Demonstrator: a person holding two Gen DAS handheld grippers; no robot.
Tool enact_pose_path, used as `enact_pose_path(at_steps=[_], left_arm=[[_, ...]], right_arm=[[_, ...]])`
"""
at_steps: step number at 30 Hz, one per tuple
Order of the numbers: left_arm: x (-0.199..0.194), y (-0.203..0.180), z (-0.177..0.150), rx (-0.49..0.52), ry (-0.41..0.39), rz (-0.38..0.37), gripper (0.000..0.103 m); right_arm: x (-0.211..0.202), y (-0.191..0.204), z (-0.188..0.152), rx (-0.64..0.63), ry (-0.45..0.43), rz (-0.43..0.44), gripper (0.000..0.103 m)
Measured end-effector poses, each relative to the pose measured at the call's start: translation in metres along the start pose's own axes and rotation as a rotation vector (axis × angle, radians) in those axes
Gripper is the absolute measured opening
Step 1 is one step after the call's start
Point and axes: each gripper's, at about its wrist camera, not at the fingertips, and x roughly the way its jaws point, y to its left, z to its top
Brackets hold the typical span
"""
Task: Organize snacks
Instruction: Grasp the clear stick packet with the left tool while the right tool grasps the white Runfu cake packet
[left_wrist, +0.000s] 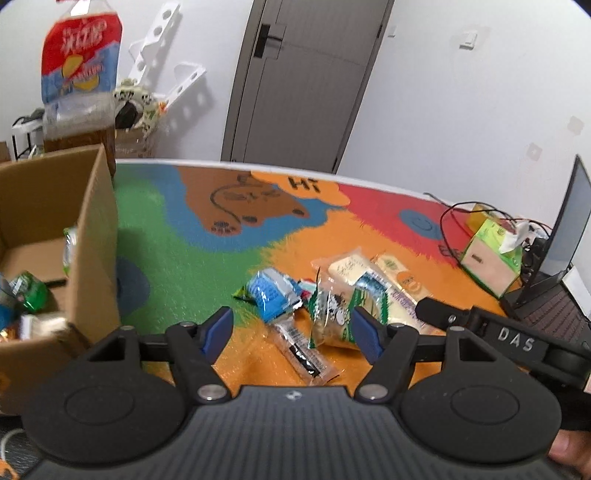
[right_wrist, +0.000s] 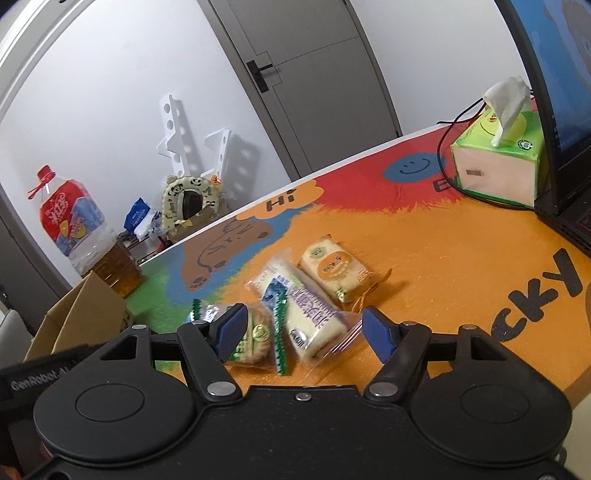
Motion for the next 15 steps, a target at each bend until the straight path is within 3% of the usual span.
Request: enact_pose_path(at_steps=[7,12,15], left_arm=[[0.024,-0.005,-0.008,0.010,0.046,-0.002,0.058],[0.037,-0.002,-0.012,-0.009,0.076,0.011,0.058],[0.039,0.000,-0.014,0.000,0.077,0.029,0.047]], right_arm=[[0.013,-0.003,0.002,-0.006,0.014,-0.002,0.068],[0.020,-0.001,0.003,-0.024,0.015,-0.002,0.068],[0.022,0.002,0.004,-0.037,0.012,-0.002,0.068]])
